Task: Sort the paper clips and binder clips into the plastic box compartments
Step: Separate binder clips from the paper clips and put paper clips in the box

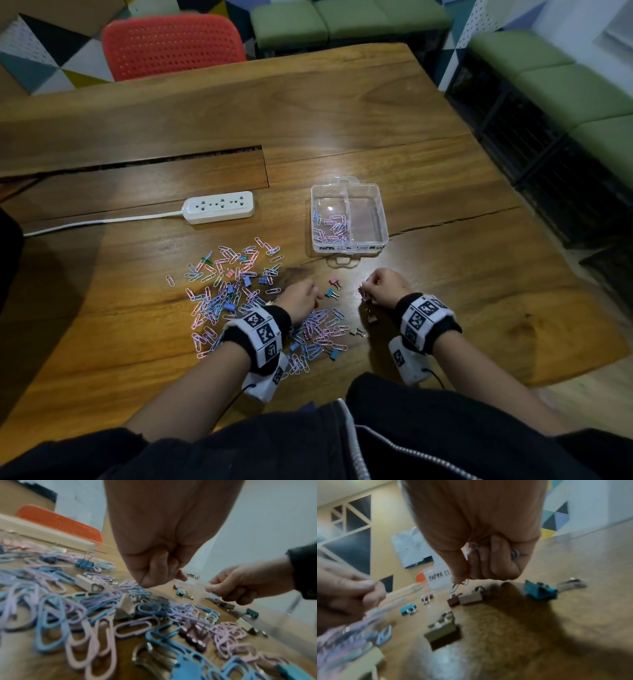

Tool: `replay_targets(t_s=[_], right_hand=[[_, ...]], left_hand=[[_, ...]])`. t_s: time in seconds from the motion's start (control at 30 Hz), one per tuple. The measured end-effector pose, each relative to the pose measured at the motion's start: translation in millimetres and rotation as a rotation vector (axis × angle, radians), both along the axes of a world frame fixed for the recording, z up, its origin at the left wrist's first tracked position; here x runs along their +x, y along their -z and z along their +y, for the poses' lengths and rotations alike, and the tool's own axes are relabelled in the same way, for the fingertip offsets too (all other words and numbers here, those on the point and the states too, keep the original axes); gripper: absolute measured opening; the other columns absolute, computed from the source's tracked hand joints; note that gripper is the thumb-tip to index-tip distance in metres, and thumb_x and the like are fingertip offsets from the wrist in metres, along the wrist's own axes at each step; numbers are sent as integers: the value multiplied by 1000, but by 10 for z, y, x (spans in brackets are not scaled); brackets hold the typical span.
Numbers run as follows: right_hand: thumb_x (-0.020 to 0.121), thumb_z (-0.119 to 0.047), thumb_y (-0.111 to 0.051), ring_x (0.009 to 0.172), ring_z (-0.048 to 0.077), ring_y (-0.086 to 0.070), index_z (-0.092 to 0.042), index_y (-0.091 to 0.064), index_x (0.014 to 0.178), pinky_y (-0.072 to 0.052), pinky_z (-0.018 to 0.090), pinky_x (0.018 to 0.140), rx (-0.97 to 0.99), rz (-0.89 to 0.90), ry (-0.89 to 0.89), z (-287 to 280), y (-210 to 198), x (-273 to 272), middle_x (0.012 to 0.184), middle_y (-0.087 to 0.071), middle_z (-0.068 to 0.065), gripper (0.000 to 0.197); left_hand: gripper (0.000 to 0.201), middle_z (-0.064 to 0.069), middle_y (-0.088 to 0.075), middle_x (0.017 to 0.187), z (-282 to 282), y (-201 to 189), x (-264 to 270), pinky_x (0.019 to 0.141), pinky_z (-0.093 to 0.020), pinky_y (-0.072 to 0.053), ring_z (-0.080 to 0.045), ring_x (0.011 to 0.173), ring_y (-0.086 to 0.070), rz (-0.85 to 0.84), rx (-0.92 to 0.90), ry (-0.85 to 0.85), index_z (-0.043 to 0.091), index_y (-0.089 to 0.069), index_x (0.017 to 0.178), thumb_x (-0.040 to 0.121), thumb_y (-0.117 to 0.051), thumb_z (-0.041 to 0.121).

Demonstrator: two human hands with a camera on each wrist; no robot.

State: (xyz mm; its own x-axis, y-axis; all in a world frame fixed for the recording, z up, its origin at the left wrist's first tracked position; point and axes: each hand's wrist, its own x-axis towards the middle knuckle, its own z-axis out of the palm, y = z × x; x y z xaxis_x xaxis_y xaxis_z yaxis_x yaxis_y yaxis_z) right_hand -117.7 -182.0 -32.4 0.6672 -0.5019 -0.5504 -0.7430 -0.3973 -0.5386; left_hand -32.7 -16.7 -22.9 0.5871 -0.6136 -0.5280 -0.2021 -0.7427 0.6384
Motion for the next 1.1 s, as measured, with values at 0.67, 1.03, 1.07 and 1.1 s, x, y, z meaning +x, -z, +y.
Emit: replay_targets(t_s=[0.67, 1.03, 1.07, 1.1], right_hand=[[90, 0, -36, 48, 8, -48, -6, -56, 93, -41, 15, 42, 1032, -397, 495, 302, -186, -549, 64, -52, 2, 21], [90, -2, -45, 42, 0, -48, -10, -56, 77, -39, 9, 40, 610, -90, 203, 484, -182, -481, 65, -57, 0, 19], [91, 0, -42, 44, -2, -49, -10, -55, 76, -39, 8, 41, 518, -134, 196, 488, -185, -468, 67, -56, 0, 23], [93, 1, -37, 50, -2, -52, -10, -53, 75, -40, 6, 42, 458, -177, 200, 501, -203, -456, 69, -56, -1, 26]], left_hand=[[20, -4, -53, 87, -89, 45, -178, 71, -31, -43, -21, 79, -52, -330, 105, 516, 15, -49, 89, 94, -41, 31], [18, -1, -57, 49, 209, -67, 67, 33, -7, -29, -7, 33, -42, 888, -582, -440, 17, -41, 47, 56, -40, 2], [19, -3, -55, 50, 208, -66, 67, 32, -9, -27, -7, 32, -41, 870, -565, -446, 16, -38, 48, 57, -39, -1], [23, -5, -51, 52, 198, -66, 64, 31, -10, -25, -7, 32, -38, 836, -539, -445, 15, -34, 51, 61, -37, -5]])
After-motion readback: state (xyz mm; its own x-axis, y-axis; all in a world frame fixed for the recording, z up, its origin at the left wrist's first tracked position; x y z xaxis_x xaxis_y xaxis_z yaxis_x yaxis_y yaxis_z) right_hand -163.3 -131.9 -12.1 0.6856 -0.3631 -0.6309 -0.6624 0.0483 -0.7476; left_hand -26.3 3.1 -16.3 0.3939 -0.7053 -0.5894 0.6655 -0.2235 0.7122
